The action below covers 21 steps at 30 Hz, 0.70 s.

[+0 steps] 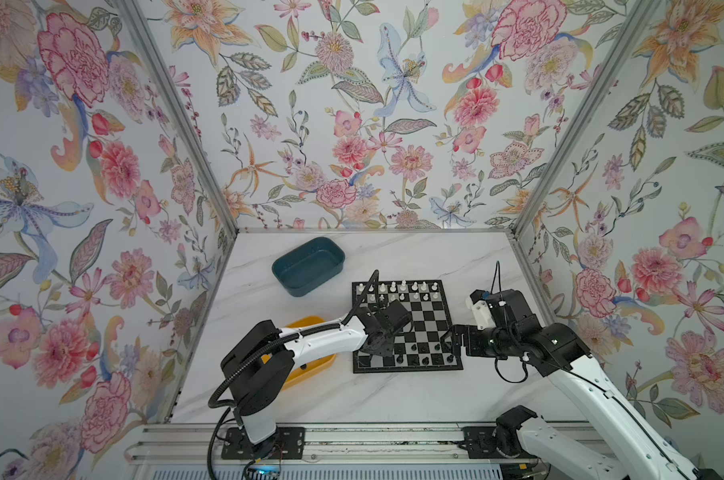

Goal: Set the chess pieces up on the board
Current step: 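Move the open left gripper back over the yellow tub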

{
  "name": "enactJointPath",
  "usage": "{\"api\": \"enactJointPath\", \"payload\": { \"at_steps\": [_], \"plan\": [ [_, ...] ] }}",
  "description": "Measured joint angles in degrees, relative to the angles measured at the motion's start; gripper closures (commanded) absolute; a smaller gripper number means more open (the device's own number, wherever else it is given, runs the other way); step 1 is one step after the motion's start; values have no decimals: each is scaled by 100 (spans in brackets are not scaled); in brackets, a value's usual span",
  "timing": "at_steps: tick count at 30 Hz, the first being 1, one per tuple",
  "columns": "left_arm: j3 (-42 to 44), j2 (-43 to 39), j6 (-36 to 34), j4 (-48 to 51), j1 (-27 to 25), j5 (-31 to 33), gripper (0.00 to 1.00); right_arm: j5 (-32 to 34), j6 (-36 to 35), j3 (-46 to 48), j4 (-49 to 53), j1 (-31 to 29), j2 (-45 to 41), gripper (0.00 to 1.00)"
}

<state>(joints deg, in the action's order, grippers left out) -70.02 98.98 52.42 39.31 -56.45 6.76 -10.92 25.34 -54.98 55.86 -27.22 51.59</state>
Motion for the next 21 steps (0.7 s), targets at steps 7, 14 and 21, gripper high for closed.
{"api": "enactJointPath", "payload": {
  "at_steps": [7,14,21],
  "plan": [
    [-63,-960,-2,437,387,496,63,-50,-70,-306,-66,-2,409,1],
    [1263,-2754,424,855,1281,841,61,-203,-160,-673,-490,-107,981,1],
    [2129,-3554,785,1126,2173,848,62,-437,-306,-925,-914,-236,1762,1]
  ]
}}
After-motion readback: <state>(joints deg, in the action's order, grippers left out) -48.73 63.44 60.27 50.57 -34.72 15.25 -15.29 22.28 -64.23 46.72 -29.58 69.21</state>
